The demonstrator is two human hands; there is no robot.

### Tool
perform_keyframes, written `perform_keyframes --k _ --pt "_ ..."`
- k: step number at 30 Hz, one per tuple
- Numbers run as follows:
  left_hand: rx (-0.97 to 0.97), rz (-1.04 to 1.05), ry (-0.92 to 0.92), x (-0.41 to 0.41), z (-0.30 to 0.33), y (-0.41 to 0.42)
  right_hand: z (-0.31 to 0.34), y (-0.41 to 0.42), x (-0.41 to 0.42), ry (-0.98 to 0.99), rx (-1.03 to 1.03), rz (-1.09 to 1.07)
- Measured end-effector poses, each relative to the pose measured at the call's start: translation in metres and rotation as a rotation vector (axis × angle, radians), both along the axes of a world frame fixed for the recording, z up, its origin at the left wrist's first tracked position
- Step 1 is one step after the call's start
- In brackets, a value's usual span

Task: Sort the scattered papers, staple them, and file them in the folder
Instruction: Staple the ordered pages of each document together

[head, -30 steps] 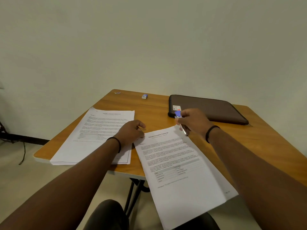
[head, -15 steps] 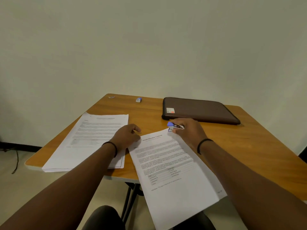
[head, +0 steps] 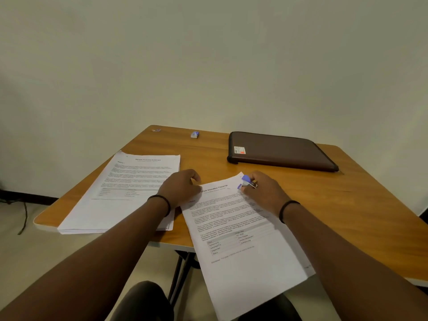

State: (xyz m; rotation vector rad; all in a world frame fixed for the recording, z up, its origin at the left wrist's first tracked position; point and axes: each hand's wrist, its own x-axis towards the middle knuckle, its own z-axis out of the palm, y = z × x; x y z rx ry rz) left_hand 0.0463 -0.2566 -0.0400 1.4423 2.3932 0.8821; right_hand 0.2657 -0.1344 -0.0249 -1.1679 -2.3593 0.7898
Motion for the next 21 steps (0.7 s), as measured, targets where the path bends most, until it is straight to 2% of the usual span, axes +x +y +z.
perform_keyframes --k 5,11,18,21 --pt "-0.083 -0.036 0.079 0.004 0.001 0.004 0.007 -0.016 -0.015 -0.233 0.066 0.164" --pt "-0.110 -0.046 0.081 0.003 0.000 0.004 -0.006 -0.015 -0.032 -0.175 0.107 0.031" --pt "-0.112 -0.036 0.083 0.004 -0.002 0.002 -0.011 -0.018 -0.032 -0.006 0.082 -0.049" --pt "-0.110 -0.032 0.090 0.003 0.000 0.002 -0.015 -0.015 -0.027 -0.013 0.144 -0.181"
